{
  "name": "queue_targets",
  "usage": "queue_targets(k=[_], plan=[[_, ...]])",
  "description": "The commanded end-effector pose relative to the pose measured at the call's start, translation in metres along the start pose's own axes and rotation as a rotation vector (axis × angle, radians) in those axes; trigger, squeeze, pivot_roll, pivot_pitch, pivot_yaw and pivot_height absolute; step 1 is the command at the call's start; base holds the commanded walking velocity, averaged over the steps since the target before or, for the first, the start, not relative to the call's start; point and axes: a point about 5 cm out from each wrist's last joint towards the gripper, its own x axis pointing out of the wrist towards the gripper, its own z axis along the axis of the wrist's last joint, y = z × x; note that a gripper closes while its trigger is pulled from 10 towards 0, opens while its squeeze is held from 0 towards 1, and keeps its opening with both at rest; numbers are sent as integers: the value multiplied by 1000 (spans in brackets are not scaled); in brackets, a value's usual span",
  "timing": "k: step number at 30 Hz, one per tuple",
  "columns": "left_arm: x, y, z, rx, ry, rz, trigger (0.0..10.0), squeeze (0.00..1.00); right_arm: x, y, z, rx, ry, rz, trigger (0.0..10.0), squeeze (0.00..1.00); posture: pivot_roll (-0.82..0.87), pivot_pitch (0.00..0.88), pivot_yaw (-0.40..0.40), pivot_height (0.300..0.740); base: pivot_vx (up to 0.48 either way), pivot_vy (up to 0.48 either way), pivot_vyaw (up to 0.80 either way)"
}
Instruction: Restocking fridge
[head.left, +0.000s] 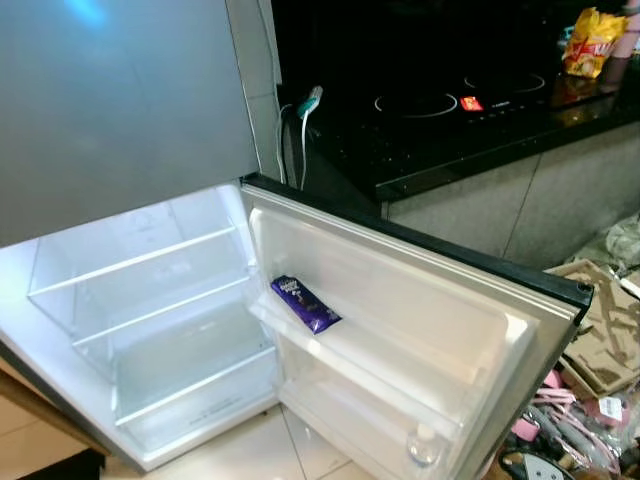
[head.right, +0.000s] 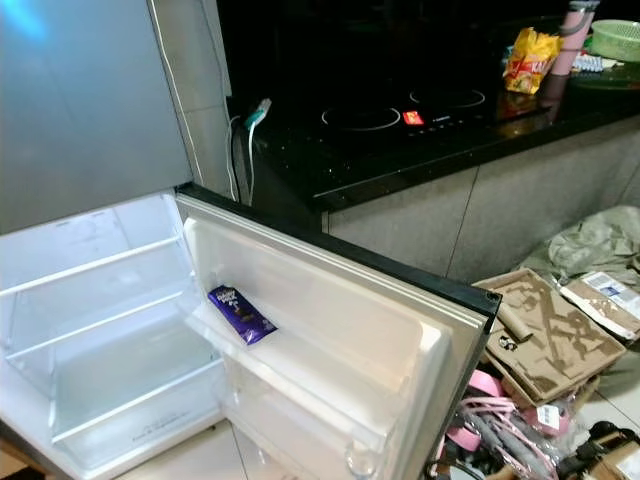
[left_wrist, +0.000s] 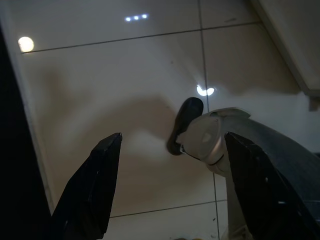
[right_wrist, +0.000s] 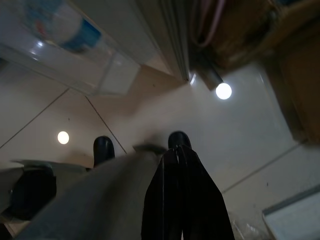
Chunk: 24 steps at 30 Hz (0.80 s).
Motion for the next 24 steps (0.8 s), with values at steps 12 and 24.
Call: queue_targets(k=[12, 24], plan=[[0, 2, 0, -4, 11, 3, 10000, 0, -2, -12, 7, -7, -20, -59, 10000, 0, -91, 0, 34, 740, 0, -75, 0], [1, -3, 0, -3, 15, -39, 10000, 0, 0, -19, 46, 5, -154, -67, 10000, 0, -91, 0, 34, 740, 0, -195, 0]])
